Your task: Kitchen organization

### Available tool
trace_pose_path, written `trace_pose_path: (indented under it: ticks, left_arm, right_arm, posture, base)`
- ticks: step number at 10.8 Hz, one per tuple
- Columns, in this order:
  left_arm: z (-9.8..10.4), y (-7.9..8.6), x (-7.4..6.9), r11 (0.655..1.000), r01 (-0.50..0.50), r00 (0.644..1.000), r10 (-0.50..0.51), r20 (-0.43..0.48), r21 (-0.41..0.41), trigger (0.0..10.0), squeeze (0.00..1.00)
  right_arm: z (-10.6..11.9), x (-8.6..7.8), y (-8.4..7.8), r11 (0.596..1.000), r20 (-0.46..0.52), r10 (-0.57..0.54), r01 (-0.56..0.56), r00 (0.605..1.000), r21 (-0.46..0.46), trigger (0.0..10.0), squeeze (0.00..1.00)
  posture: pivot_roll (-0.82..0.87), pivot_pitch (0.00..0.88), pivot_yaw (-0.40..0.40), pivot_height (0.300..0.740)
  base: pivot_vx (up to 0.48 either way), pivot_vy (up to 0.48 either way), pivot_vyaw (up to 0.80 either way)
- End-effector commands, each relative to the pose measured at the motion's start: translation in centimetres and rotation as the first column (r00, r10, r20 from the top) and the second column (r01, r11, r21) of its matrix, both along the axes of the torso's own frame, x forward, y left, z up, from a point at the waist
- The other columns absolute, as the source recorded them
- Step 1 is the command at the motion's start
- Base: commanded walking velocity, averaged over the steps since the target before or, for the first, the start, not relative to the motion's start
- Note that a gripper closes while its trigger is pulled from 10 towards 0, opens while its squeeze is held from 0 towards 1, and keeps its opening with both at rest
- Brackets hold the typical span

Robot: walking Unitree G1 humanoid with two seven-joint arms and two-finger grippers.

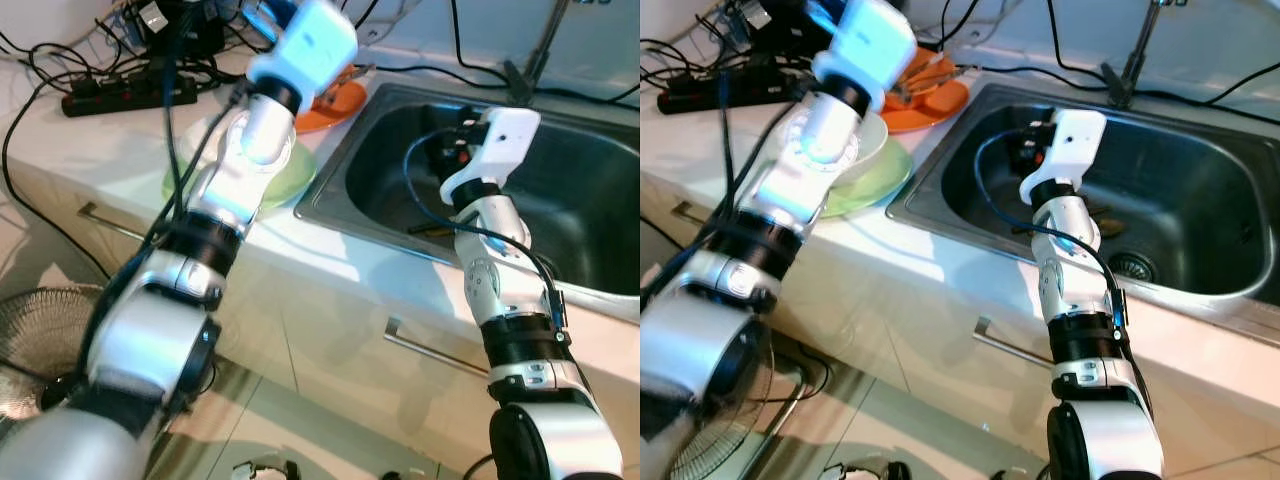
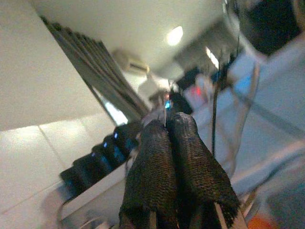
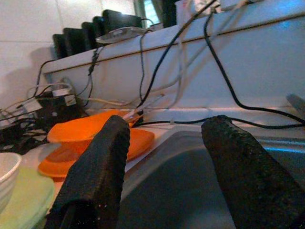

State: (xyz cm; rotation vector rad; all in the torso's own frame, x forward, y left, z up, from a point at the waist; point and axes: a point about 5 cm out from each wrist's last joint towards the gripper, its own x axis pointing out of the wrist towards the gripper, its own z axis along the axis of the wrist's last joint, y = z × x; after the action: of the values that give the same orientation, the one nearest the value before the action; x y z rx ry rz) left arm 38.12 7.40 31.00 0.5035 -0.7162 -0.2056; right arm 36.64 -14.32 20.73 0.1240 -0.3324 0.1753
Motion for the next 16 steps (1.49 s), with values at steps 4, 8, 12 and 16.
trace_pose_path:
  ticks: [4, 8, 12, 16]
  left_arm:
    - [-0.6, -2.0, -1.7, 0.968, 0.23, 0.971, -0.235, -0.04, -0.101, 10.0, 0.0]
    - [-1.2, -3.4, -2.4, 0.918, 0.345, 0.924, -0.368, -0.101, -0.195, 10.0, 0.0]
    - [-2.3, -4.0, -2.8, 0.872, 0.421, 0.866, -0.468, -0.175, -0.248, 10.0, 0.0]
    - [-3.0, -5.1, -3.5, 0.836, 0.482, 0.815, -0.537, -0.216, -0.261, 10.0, 0.0]
  right_arm:
    - [1.6, -0.9, -1.3, 0.991, 0.082, 0.114, -0.108, 0.99, -0.08, 10.0, 0.0]
    - [1.4, -2.5, -0.8, 0.938, 0.063, 0.307, -0.291, 0.95, -0.187, 10.0, 0.0]
    - [1.3, -2.9, 0.4, 0.92, 0.059, 0.364, -0.349, 0.93, -0.179, 10.0, 0.0]
    - [1.3, -3.2, 1.4, 0.896, 0.049, 0.421, -0.406, 0.906, -0.182, 10.0, 0.0]
  posture:
    - [-0.01, 0.0, 0.056, 0.74]
    - [-0.02, 0.0, 0.055, 0.74]
    - [-0.01, 0.037, 0.051, 0.74]
    - [-0.01, 0.053, 0.047, 0.74]
  base:
    - [0.0, 0.0, 0.0]
    - [0.0, 0.0, 0.0]
    - [0.0, 0.0, 0.0]
    - [0.0, 0.0, 0.0]
